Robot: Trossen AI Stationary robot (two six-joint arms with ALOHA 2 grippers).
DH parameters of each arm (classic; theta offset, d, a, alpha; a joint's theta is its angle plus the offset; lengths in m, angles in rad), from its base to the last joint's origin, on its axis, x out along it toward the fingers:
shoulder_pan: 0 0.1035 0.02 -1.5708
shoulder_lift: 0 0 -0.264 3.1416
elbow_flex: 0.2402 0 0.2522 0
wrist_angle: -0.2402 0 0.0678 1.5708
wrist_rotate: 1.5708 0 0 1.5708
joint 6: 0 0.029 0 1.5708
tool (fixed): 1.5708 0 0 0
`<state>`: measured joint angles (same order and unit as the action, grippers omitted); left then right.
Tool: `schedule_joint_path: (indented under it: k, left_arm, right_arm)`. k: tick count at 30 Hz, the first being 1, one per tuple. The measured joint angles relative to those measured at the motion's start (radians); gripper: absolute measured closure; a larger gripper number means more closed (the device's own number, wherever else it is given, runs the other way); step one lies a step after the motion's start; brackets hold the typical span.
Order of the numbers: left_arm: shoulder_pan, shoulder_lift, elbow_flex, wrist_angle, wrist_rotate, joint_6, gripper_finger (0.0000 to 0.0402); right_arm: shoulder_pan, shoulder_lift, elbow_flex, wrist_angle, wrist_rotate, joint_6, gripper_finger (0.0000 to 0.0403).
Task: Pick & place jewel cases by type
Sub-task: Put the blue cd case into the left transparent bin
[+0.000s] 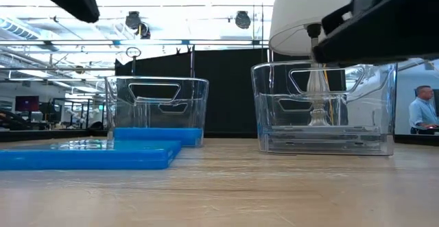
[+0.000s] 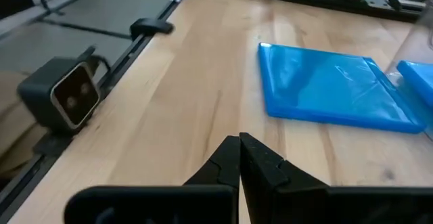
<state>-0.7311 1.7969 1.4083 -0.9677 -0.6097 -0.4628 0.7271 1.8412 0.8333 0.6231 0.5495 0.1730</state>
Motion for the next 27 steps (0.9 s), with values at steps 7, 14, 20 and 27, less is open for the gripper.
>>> schedule_joint_path:
  k: [7,14,20,27]
  left_arm:
    - [0.011,0.0,-0.164,0.167,-0.021,-0.111,0.0397]
    - [0.082,0.0,-0.288,0.282,0.059,-0.152,0.0398]
    - [0.118,0.019,-0.369,0.403,0.175,-0.124,0.0398]
    - [0.108,0.072,-0.407,0.567,0.228,-0.125,0.0393]
  right_arm:
    - [-0.02,0.0,0.0,0.019,0.003,0.052,0.0403]
    - [-0.023,0.0,0.0,0.055,0.005,0.049,0.0403]
    - [-0.035,0.0,0.0,0.051,0.005,0.047,0.0403]
    - [-0.035,0.0,0.0,0.015,0.004,0.05,0.0403]
